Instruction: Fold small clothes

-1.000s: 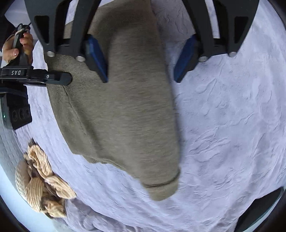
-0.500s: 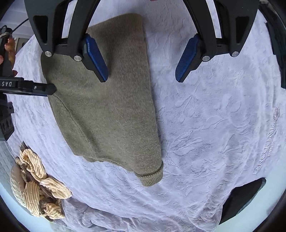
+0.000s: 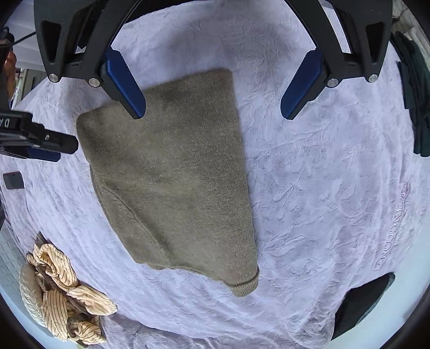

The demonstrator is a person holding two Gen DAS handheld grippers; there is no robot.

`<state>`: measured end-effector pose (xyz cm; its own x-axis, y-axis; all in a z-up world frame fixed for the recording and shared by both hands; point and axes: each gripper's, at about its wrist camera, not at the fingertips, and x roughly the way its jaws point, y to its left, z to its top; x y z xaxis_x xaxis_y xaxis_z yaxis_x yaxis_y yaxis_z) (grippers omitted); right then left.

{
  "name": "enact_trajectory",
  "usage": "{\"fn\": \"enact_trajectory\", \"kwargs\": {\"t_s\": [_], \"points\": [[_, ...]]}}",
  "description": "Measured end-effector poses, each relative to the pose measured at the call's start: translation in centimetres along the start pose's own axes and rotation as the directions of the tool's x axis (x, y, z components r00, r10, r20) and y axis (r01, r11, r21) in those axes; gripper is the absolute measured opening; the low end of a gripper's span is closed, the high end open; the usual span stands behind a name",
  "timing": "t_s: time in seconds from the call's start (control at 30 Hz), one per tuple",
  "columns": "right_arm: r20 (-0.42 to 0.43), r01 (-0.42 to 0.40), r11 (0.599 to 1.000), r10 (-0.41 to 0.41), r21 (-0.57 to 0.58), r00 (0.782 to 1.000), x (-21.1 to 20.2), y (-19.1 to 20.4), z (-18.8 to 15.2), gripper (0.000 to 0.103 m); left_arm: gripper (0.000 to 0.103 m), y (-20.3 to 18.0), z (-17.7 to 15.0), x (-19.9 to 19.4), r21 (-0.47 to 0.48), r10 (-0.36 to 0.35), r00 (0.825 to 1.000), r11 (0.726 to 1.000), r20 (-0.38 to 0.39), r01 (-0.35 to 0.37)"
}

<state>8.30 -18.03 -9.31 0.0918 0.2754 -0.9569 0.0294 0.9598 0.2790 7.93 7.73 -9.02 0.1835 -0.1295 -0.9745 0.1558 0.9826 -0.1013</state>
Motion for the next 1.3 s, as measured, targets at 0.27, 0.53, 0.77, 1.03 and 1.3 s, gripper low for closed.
{"fn": "enact_trajectory", "kwargs": {"t_s": [0.27,0.53,0.77,1.03,1.3], "points": [[0.039,0.096,0.995,-0.096,-0.019,0.995,-2.1,2.4,-1.0,0.103,0.101,-0.5,-0.3,-2.1,-0.032,0.018,1.0,0.999,0.021,-0.017],[0.055,0.146,0.989,-0.145,-0.028,0.988,-3.4,4.5,-0.9,0.103,0.101,-0.3,-0.4,-3.4,-0.06,0.083,0.996,0.995,0.04,-0.08],[0.056,0.169,0.985,-0.167,-0.028,0.984,-3.5,5.0,-0.8,0.103,0.101,0.1,-0.7,-3.4,-0.069,0.105,0.994,0.992,0.023,-0.103],[0.05,0.187,0.982,-0.185,-0.037,0.981,-3.5,5.3,-0.7,0.103,0.101,0.0,-0.6,-3.4,-0.066,0.099,0.995,0.993,0.017,-0.098],[0.048,0.193,0.98,-0.191,-0.043,0.98,-3.5,5.7,-0.7,0.103,0.101,-0.3,-0.6,-3.4,-0.065,0.093,0.996,0.994,0.012,-0.092]]}}
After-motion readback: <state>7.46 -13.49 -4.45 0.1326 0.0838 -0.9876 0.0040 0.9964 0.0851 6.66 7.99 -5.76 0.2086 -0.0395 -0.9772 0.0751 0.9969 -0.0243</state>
